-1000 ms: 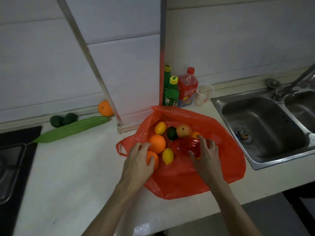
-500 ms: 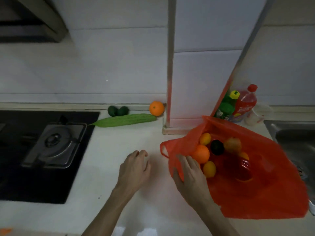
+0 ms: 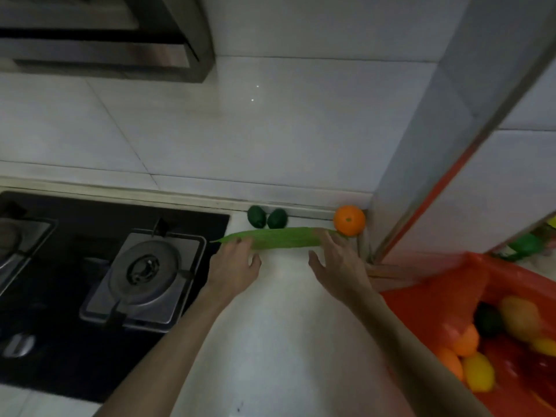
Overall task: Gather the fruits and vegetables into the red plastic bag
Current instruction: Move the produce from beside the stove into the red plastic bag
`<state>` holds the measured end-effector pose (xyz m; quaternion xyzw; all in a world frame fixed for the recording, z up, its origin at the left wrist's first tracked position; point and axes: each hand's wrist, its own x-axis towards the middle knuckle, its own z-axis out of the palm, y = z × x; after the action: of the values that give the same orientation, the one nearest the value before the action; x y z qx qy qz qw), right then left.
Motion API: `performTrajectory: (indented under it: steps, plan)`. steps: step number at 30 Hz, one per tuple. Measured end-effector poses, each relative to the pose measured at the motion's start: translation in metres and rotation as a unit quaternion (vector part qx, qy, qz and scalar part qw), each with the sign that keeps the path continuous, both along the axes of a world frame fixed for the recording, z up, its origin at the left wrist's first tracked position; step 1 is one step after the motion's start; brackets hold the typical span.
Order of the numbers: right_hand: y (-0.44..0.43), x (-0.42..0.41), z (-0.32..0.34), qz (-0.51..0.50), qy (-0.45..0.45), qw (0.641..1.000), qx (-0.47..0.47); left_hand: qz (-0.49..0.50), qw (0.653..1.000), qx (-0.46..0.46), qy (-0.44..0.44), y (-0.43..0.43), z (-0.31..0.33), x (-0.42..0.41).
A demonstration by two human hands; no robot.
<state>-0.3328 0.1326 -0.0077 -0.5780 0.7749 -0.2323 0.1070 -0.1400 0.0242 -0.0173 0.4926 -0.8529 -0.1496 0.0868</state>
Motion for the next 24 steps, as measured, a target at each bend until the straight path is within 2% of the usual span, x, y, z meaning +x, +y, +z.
performTrajectory:
  steps: [3,5,8,11,15,20,24]
  plan:
    - [-0.054,-0.001,-0.015,0.005,0.020,0.999,0.024,-0.003,1.000,0.015,-0.002,-0.052,-0.007,-0.008]
    - [-0.085,-0.003,-0.026,0.007,0.050,0.996,0.074,-0.005,0.999,0.046,-0.011,-0.079,-0.013,-0.013]
    - [-0.122,-0.005,-0.043,0.006,0.017,0.991,0.135,-0.011,0.993,0.113,-0.012,-0.104,-0.026,-0.021]
    - [-0.143,-0.004,-0.062,0.016,-0.019,0.992,0.121,-0.022,0.990,0.140,-0.017,-0.119,-0.041,-0.033]
    - [-0.162,-0.005,-0.078,0.014,-0.009,0.992,0.122,-0.046,0.989,0.139,-0.015,-0.133,-0.061,-0.045]
    - [-0.177,0.000,-0.092,0.019,-0.017,0.991,0.131,-0.041,0.991,0.124,0.042,-0.141,-0.073,-0.050]
    - [-0.178,0.003,-0.088,0.015,-0.044,0.994,0.101,-0.035,0.990,0.110,0.076,-0.136,-0.066,-0.044]
